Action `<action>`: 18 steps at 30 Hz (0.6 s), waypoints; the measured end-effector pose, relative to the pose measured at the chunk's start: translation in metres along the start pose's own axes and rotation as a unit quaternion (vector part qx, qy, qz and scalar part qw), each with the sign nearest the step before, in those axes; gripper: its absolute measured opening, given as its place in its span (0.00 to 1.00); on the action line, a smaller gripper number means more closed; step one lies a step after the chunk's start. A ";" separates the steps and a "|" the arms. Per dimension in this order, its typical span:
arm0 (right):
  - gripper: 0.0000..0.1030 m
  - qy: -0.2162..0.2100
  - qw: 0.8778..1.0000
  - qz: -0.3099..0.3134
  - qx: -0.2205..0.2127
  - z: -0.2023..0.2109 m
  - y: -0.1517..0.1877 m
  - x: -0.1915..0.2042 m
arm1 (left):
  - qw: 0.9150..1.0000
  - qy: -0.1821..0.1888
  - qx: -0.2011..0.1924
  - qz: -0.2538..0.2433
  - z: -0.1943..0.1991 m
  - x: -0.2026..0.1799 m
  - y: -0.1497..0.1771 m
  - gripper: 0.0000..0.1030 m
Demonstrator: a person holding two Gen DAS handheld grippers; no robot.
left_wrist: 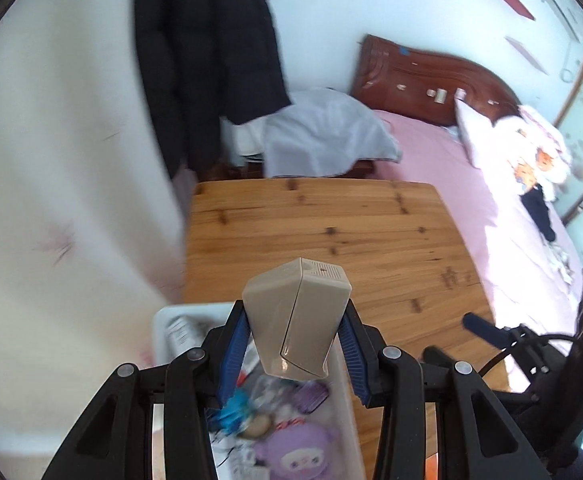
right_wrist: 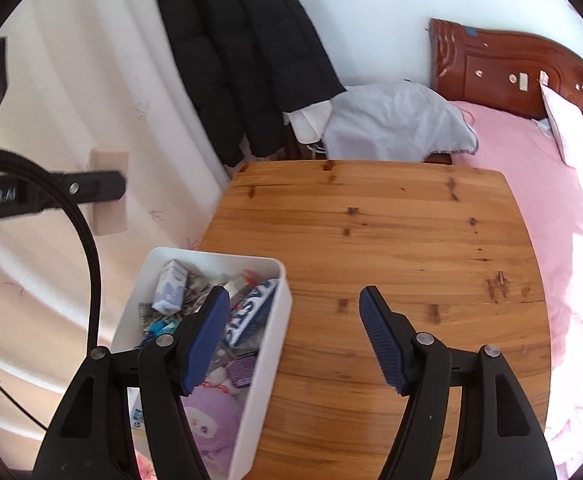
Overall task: Organize objects
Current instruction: 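Carry the beige paper box over the white tray and release it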
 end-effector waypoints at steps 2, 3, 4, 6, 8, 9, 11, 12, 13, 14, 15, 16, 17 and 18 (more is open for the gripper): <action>0.69 -0.001 1.000 0.006 -0.001 0.003 0.001 0.010 | 1.000 -0.008 0.003 0.014 0.005 0.014 0.011 0.43; 0.69 -0.002 1.000 0.009 -0.001 0.004 0.002 0.015 | 1.000 -0.009 0.006 0.022 0.007 0.020 0.018 0.43; 0.69 -0.003 1.000 0.012 0.000 0.005 0.005 0.019 | 1.000 -0.011 0.010 0.027 0.007 0.026 0.025 0.43; 0.69 -0.003 1.000 0.016 0.007 0.005 0.010 0.027 | 0.999 -0.023 0.021 0.029 0.002 0.036 0.041 0.43; 0.69 -0.003 1.000 0.015 0.014 0.005 0.015 0.033 | 0.998 -0.036 0.044 0.029 -0.009 0.046 0.059 0.43; 0.69 -0.003 1.000 0.015 0.019 0.004 0.019 0.036 | 0.997 -0.037 0.057 0.032 -0.015 0.049 0.067 0.43; 0.69 -0.002 1.000 0.014 0.025 0.006 0.024 0.042 | 0.995 -0.036 0.084 0.037 -0.025 0.055 0.085 0.43; 0.69 0.000 1.000 0.013 0.026 0.007 0.027 0.044 | 0.994 -0.039 0.091 0.035 -0.028 0.057 0.091 0.43; 0.69 0.001 1.000 0.013 0.027 0.009 0.029 0.047 | 0.994 -0.042 0.096 0.032 -0.031 0.058 0.097 0.43; 0.69 0.003 1.000 0.014 0.026 0.011 0.031 0.048 | 0.993 -0.044 0.101 0.028 -0.034 0.059 0.102 0.43; 0.69 0.008 1.000 0.015 0.026 0.013 0.033 0.050 | 0.993 -0.045 0.105 0.025 -0.037 0.059 0.105 0.43; 0.69 0.013 1.000 0.014 0.024 0.015 0.034 0.052 | 0.993 -0.045 0.110 0.024 -0.038 0.059 0.109 0.44; 0.69 0.016 1.000 0.013 0.024 0.016 0.034 0.053 | 0.992 -0.044 0.115 0.021 -0.039 0.060 0.112 0.44; 0.69 0.019 0.999 0.012 0.023 0.018 0.036 0.055 | 0.992 -0.043 0.116 0.018 -0.039 0.059 0.114 0.44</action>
Point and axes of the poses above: each gripper's, at about its wrist camera, not at the fingertips, and z roughly against the way its jaws point, x to its left, y to its underside, the point moved 8 cm from there along -z, roughly the way its jaws point, and after that the axes turned 14 degrees about z, right-handed, at the moved point
